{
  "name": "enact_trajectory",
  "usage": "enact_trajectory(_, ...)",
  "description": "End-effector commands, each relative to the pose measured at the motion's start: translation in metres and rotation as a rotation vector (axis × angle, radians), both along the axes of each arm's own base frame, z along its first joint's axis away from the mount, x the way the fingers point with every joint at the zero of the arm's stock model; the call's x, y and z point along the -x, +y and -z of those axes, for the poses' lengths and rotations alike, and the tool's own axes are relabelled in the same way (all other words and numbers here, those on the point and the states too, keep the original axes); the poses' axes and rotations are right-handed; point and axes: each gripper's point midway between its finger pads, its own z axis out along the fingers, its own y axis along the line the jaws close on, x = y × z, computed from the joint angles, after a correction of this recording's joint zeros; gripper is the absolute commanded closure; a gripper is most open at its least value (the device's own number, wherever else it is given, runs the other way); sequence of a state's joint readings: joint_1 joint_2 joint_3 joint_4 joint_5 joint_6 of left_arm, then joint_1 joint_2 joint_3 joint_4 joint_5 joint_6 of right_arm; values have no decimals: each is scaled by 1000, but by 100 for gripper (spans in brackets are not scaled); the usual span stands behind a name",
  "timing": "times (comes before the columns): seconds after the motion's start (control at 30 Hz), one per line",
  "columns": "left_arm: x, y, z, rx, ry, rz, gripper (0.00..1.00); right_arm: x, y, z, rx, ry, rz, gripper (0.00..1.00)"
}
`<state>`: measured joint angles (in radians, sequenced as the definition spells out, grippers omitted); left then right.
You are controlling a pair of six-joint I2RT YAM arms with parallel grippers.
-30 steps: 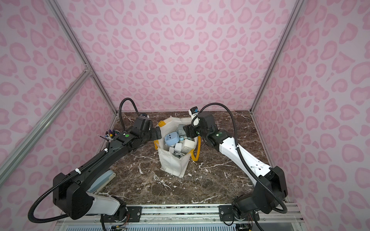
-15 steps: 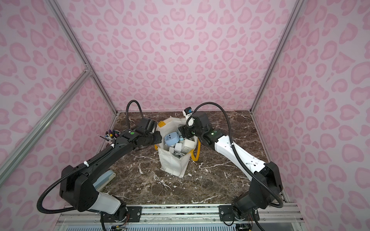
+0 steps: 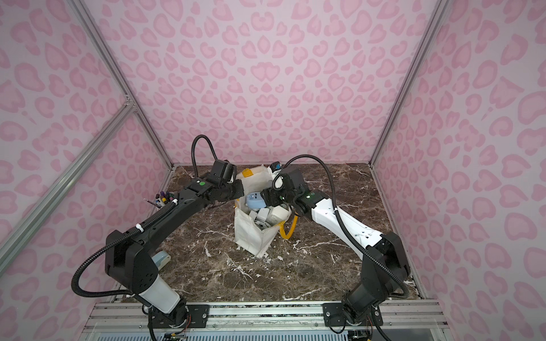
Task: Take the alarm clock out of the canvas bag
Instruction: Pick up the canvas bag from the center of the board.
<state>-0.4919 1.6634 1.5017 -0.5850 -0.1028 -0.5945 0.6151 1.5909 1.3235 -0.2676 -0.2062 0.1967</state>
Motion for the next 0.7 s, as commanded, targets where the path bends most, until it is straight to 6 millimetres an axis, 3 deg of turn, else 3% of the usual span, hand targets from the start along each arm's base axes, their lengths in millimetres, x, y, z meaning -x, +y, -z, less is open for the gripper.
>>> enact_trajectory(0.0, -35, -9, -39, 33, -185, -12, 97, 0, 2, 11, -23, 45, 18, 20)
enact_trajectory(0.37, -71, -25, -90, 35, -418, 8, 97, -6, -6, 42, -105, 172, 87, 20)
enact_trajectory(0.67, -68, -56, -119, 47, -563, 127, 97, -7, -15, 57, -110, 210, 125, 18)
